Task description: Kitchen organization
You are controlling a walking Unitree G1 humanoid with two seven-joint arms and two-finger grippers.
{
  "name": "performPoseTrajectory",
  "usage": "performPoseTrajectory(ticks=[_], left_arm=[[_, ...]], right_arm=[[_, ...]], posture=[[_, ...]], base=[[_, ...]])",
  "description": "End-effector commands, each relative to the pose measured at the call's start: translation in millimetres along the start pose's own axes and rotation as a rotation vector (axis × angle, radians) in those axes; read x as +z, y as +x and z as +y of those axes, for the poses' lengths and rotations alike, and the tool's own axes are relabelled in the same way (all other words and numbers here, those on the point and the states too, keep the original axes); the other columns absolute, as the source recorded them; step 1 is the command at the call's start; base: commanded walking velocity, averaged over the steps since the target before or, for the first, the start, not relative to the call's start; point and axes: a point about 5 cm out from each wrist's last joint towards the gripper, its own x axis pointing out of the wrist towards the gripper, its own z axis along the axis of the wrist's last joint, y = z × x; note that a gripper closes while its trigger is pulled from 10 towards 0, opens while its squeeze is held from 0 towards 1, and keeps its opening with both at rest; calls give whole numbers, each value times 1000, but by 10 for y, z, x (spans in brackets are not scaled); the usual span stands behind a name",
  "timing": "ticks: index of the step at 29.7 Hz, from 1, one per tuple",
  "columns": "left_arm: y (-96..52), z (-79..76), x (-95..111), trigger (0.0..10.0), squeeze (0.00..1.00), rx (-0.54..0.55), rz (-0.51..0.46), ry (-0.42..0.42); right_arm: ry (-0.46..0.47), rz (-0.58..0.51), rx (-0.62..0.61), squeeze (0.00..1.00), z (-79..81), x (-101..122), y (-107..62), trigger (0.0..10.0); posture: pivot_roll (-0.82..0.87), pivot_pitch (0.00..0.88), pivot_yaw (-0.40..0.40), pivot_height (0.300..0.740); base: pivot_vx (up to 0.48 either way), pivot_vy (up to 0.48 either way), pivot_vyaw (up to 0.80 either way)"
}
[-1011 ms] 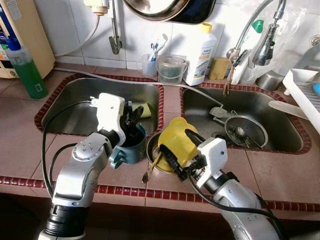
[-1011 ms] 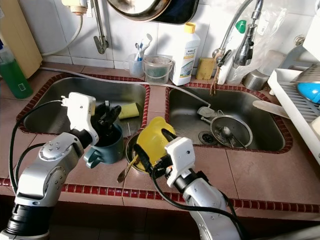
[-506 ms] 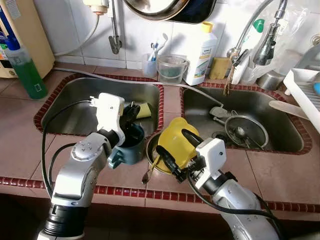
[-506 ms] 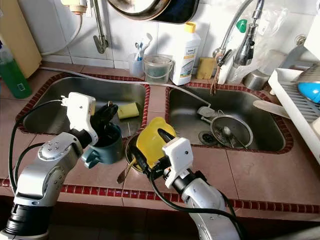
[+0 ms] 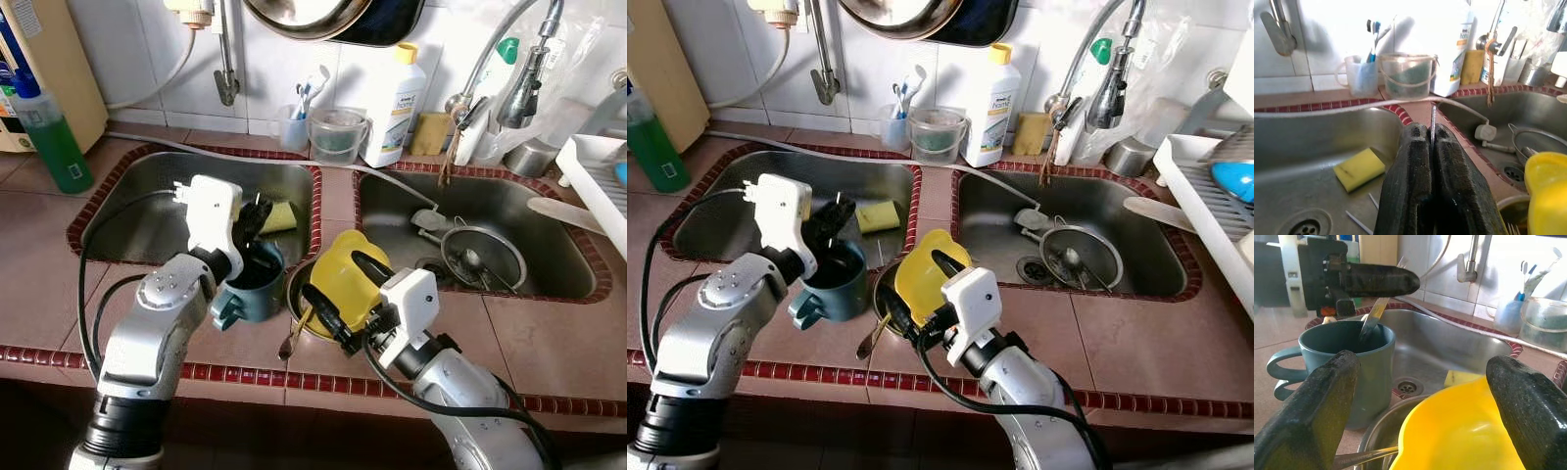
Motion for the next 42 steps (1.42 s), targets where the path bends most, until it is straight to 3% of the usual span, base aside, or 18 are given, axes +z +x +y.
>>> performPoseTrajectory(ticks=[1,2,3,10,18,25,28,34,36,42], left_arm=[[-8,-2,140,6706,0,-26,-37,33],[-10,0,149,6706,0,-28,-36,40],[-12,4,161,10000,0,-31,-35,43],[-62,69,308,10000,0,-46,-73,37],[-100,5,576,10000,0,-130,-153,-19],[-116,-11,677,10000,0,-142,-175,5],[-122,-14,811,10000,0,-146,-212,12],[-109,47,943,10000,0,-122,-260,6],[-65,129,1012,10000,0,-70,-292,17],[-6,196,1044,10000,0,-15,-315,22]], right_arm=[[-2,-10,8,0,-2,9,14,10000],[-2,-10,8,0,-1,8,15,10000],[-1,-10,9,0,-1,8,14,10000],[9,-5,28,0,2,-10,0,10000],[13,-15,42,0,-23,3,17,10000],[42,-29,58,0,-44,34,8,10000],[42,-35,57,0,-57,46,3,10000],[59,-44,63,0,-53,57,6,10000],[76,-67,63,0,-63,99,24,10000],[87,-88,57,0,-79,138,50,10000]], posture=[[-149,7,-34,740],[-149,7,-34,740],[-149,7,-34,740],[-141,1,-38,740],[-134,2,-44,740],[-133,8,-44,740],[-133,13,-44,740],[-135,16,-41,740],[-136,16,-40,740],[-138,16,-40,740]], base=[[0,0,0],[0,0,0],[0,0,0],[0,0,0],[0,0,0],[0,0,0],[0,0,0],[0,0,0],[0,0,0],[0,0,0]])
